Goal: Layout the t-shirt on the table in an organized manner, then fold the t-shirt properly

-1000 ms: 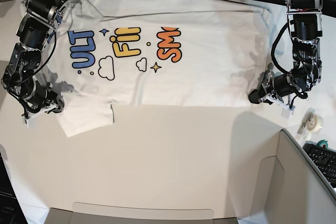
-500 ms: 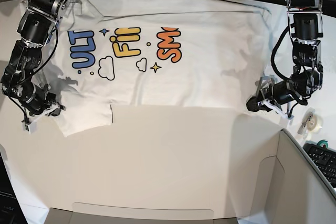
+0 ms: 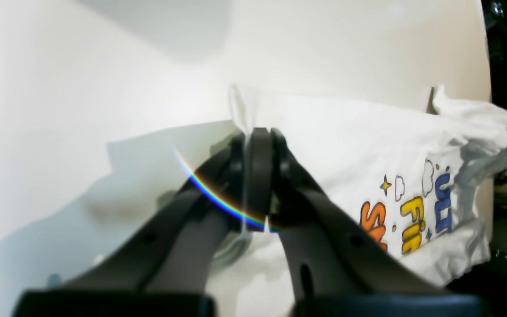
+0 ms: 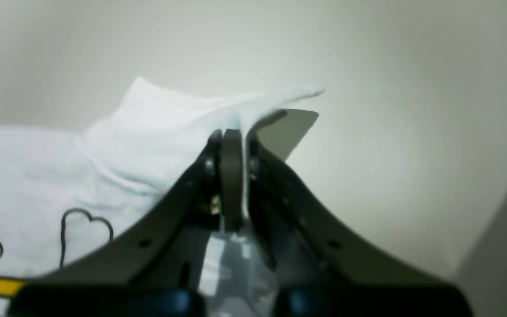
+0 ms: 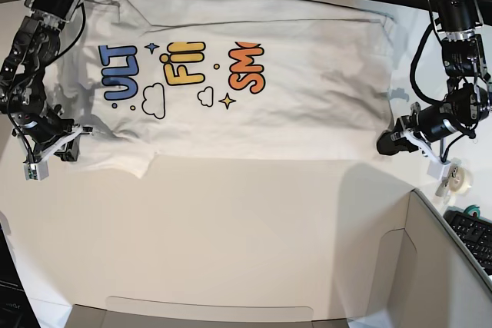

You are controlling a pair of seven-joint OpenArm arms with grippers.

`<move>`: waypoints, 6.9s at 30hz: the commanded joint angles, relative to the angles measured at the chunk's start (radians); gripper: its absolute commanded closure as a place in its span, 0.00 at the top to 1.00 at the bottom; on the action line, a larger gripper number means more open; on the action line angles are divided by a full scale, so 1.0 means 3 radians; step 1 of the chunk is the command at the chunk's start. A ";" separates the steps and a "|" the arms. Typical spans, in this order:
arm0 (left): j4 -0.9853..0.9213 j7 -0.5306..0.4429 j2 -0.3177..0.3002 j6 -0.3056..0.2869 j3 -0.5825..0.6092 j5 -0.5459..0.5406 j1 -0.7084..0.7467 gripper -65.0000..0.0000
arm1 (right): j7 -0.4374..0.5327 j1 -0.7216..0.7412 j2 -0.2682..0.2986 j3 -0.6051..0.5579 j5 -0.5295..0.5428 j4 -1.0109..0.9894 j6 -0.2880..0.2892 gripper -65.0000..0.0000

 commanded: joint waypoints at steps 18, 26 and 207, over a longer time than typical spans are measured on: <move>0.0789 0.0071 -0.0082 -0.0021 -0.0498 -0.0050 0.0743 0.00 | 0.0091 -0.0965 0.0194 0.0046 0.0025 0.0969 0.0021 0.00; 0.0794 0.0071 -0.0082 -0.0021 -0.0498 -0.0060 0.0952 0.00 | 0.0091 -0.1252 0.0394 0.0046 0.0025 0.0969 0.0021 0.00; 0.0783 0.0071 0.0005 0.0010 -0.0462 -0.0040 0.1382 0.37 | -0.0498 -0.0684 -0.0619 0.0752 0.1043 0.0325 -0.0005 0.00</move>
